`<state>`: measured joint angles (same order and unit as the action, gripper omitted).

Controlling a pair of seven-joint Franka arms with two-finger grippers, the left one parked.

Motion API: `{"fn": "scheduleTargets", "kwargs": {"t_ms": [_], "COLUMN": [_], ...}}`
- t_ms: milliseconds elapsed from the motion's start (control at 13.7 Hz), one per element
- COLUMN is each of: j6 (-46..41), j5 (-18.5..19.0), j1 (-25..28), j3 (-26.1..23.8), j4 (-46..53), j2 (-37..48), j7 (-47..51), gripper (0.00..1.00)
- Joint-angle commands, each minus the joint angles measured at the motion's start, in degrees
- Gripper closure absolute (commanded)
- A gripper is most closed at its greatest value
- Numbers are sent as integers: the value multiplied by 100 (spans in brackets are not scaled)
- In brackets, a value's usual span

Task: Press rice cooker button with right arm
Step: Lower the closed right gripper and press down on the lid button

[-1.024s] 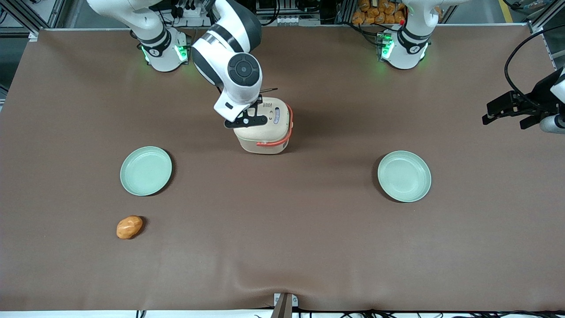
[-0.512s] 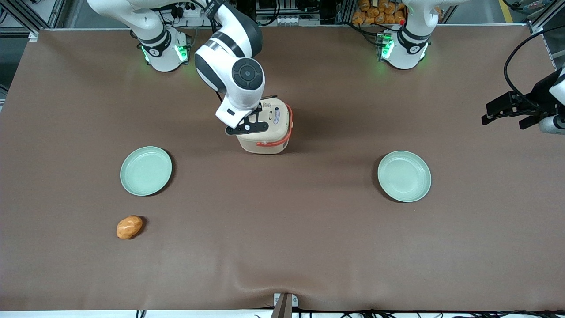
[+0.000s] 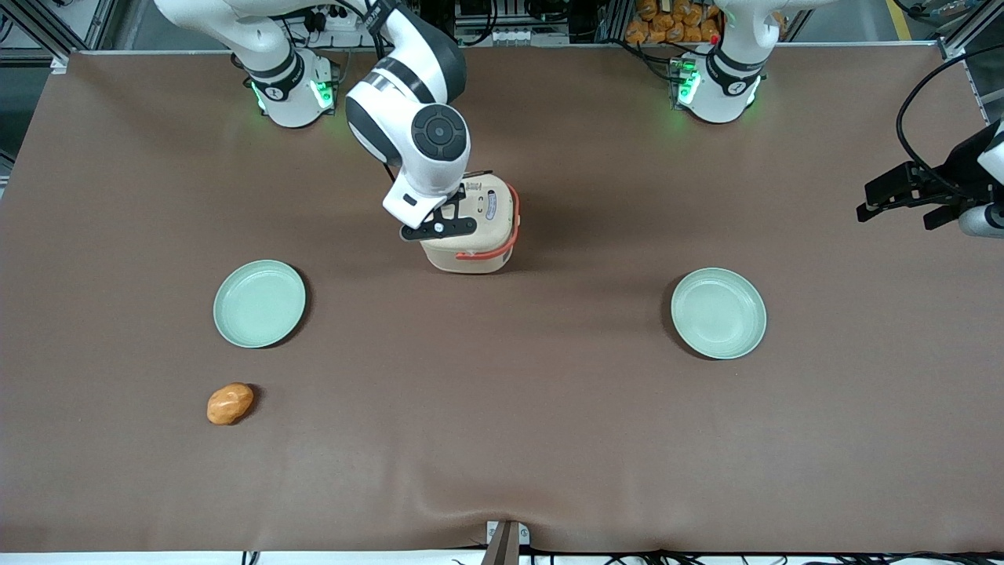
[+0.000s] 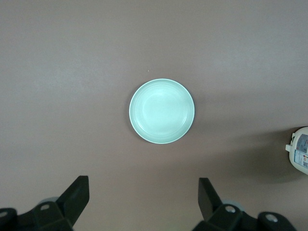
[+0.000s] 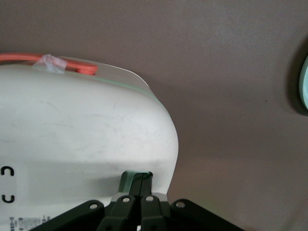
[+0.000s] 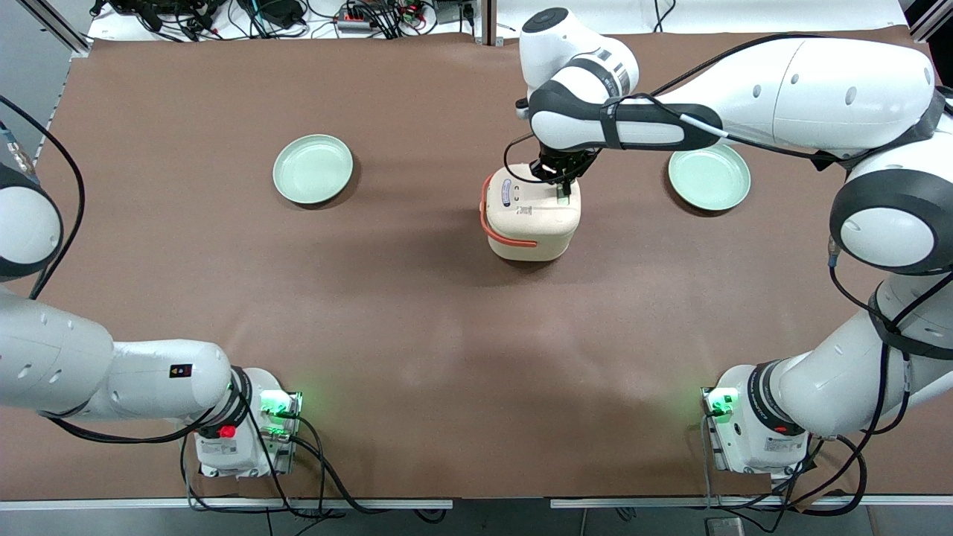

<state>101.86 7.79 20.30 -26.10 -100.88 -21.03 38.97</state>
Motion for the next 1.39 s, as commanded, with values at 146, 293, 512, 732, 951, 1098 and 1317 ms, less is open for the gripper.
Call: {"fn": "scheduleTargets", "kwargs": {"t_ms": [146,293,512,732,951,1098,1317], "j6": [334,422,449,370,-278,-588,-816], "j5": [258,301,398,425,372,355,337], "j1": [-79,-79,-70,-87,-88,-96,-96], "j3": [-53,-44,-53,-53,-97,-193,-220], "j4": [-28,-28,-28,16,401,561,561], "j2": [-393,-490,-577,-578,-455,-271,-7], "j7": [102,111,111,111,120,120,111], "gripper": [100,100,100,100,100,100,100]}}
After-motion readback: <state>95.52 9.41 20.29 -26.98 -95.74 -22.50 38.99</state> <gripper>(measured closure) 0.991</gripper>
